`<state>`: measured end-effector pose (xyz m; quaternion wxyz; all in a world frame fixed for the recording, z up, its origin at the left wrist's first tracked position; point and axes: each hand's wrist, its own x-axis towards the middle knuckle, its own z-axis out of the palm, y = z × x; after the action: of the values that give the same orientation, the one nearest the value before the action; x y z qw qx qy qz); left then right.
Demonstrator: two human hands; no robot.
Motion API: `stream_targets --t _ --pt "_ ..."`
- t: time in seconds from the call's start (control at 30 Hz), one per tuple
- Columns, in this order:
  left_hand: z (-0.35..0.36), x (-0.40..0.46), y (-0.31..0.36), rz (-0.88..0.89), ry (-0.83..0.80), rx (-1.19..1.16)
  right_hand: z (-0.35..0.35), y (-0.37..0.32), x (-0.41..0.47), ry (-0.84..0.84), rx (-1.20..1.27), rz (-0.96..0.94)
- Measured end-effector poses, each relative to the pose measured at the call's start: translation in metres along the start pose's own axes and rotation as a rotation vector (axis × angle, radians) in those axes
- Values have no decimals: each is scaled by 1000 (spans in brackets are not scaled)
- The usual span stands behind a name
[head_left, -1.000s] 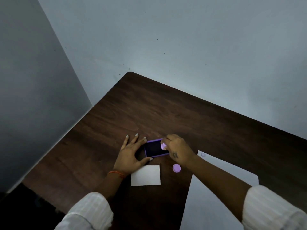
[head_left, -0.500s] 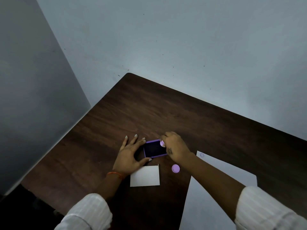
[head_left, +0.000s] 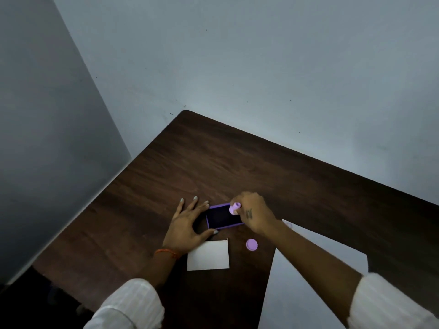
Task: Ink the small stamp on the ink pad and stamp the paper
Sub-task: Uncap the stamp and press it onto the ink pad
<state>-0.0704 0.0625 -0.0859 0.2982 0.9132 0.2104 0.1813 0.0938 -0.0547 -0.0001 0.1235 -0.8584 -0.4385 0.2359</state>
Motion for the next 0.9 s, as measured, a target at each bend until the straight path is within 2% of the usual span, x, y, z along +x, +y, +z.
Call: stream_targets --t 0.13,0.3,0.47,0.53,0.63,0.73,0.8,0.9 --pt "1 1 -1 -1 4 14 25 0 -20 37 -115 -169" --pt "1 1 -1 1 2 8 27 3 -19 130 -102 -161" --pt "1 1 -2 2 -8 18 24 8 -10 -32 -257 -270" --pt "1 1 -2 6 -3 14 25 9 -10 -14 -235 -264" --pt "1 1 -2 4 -15 7 33 3 -17 89 -133 -181" --pt "-1 1 0 -5 -27 13 29 1 -13 78 -27 -107" --pt "-3 0 2 -15 -37 14 17 3 -13 56 178 -15" --pt "-6 0 5 -23 -45 1 2 7 -25 192 569 91"
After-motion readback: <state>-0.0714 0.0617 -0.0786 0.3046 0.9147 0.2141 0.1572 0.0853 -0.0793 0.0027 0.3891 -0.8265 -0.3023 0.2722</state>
